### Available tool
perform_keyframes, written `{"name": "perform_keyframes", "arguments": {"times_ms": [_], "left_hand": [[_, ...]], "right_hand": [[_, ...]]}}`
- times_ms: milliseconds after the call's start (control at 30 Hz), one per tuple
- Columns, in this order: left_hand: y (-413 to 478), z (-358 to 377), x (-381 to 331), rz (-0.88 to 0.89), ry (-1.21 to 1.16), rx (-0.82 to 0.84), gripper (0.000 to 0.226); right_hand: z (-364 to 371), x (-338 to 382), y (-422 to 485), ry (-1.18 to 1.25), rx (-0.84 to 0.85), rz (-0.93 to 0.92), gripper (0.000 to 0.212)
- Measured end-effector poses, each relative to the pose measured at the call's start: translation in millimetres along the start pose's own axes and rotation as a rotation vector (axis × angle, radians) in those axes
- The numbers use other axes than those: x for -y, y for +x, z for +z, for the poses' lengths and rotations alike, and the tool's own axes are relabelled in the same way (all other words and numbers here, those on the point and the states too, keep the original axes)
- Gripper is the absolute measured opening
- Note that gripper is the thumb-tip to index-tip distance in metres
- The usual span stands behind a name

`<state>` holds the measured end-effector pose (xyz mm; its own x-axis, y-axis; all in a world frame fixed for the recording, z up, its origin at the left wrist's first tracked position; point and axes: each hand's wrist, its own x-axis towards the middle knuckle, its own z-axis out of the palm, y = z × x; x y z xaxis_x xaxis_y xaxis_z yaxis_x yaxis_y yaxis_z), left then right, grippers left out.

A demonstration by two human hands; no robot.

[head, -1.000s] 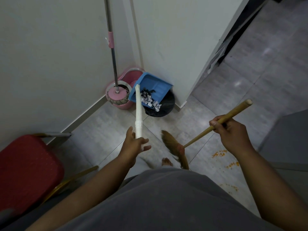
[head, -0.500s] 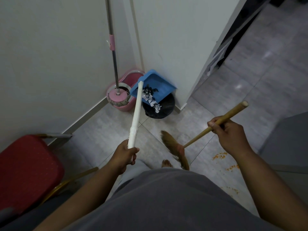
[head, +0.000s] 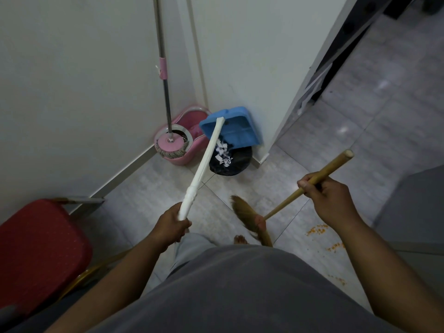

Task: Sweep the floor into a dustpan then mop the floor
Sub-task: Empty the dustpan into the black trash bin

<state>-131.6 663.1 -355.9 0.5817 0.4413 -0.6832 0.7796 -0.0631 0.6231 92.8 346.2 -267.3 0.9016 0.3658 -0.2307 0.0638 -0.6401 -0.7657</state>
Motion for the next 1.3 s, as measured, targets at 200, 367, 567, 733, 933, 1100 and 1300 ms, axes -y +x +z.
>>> {"name": "perform_keyframes", "arguments": {"times_ms": [200,367,567,733,933,1100,1300], "left_hand": [[0.1,-2.4,-4.5,0.054,0.092,-0.013,0.057],[-0.7,-4.4,-7.3,0.094,0.159,-0.046,0.058],[-5.1,-0.9,-7.6,0.082,0.152,-0.056,0.059],[-8.7,-3.8,-3.6,0.054,0.129,-0.073,0.058],[-10.3,-7.6,-8.0,0.068,0.132,-0.065,0.058],[-15.4,-9.6,-13.3,0.100,0.155,-0.058,0.059],[-37.1,-23.6,-39.3,0.134,0.075,-0.116,0.062]], "right_hand": [[-0.5,-1.3,-0.9,0.011,-0.010,0.003,0.008],[-0.5,-2.0,-2.4,0.024,-0.004,-0.002,0.005],[-0.6,-4.6,-2.9,0.011,0.008,0.001,0.006],[-1.3,-4.9,-1.2,0.011,0.009,0.006,0.007],[-0.9,-5.4,-0.9,0.018,0.012,0.006,0.006],[0.8,-5.6,-1.1,0.027,0.014,0.014,0.005],[0.6,-11.5,-3.3,0.029,-0.003,0.028,0.006]]}}
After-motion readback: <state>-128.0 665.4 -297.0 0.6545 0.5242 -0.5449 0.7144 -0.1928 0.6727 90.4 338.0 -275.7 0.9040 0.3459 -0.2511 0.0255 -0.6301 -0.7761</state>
